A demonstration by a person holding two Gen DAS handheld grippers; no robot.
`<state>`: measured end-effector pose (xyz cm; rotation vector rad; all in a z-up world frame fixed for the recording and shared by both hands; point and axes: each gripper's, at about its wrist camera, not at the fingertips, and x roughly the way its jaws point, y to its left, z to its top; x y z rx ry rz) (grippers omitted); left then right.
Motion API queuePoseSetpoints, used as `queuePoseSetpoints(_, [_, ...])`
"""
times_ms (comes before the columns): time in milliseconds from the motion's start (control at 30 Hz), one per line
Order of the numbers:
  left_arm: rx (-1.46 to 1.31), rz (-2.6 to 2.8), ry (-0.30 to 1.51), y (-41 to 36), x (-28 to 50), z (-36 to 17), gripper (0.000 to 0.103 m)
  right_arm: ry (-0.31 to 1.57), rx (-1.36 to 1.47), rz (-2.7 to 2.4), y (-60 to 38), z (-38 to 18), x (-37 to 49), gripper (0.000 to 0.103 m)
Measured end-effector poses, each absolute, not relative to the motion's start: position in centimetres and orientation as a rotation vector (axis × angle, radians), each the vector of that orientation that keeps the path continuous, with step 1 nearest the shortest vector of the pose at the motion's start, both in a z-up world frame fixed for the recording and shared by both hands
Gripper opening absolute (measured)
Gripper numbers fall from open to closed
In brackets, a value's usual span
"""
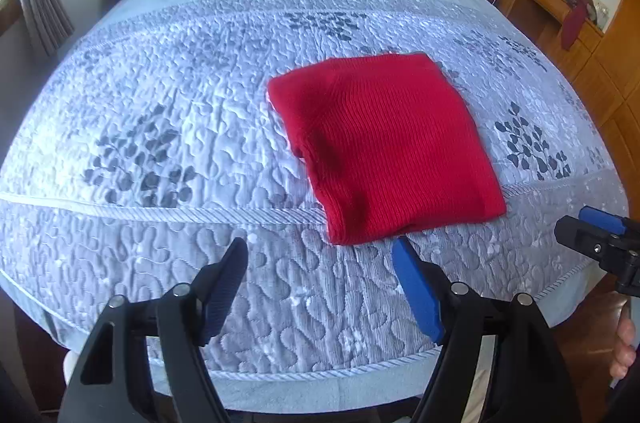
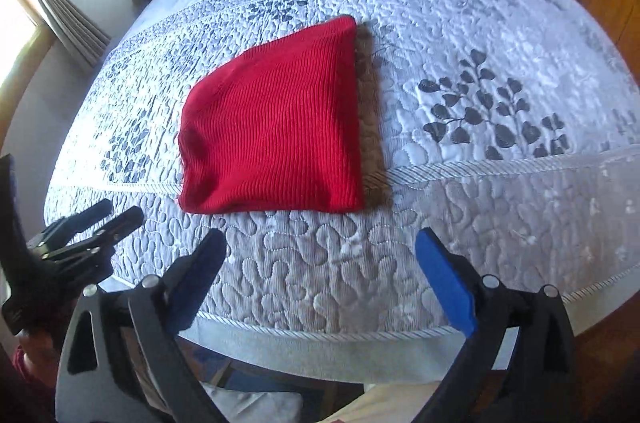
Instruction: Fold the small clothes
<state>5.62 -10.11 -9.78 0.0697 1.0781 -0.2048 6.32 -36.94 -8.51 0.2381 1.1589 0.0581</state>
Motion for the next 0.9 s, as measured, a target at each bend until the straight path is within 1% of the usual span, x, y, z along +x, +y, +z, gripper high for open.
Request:
queuePoseSetpoints(300, [0.111,-0.195,1.026,-10.0,3.4,-6.7,0.082,1.157,0.186,0.029,-35.4,-7.3,4.9,0.099])
queuePoseSetpoints(467, [0.133,-0.182,1.015,-10.2,2.5,-6.0,0.082,1.151,0.146,-0.011,-34.9,-6.4,4.1,0.100])
queuePoseSetpoints(900, [0.135,-0.166,1.025,-10.4,1.6,-6.1,0.082,1.153,0.102,-0.034,-33.8,-6.1,3.2,0.100])
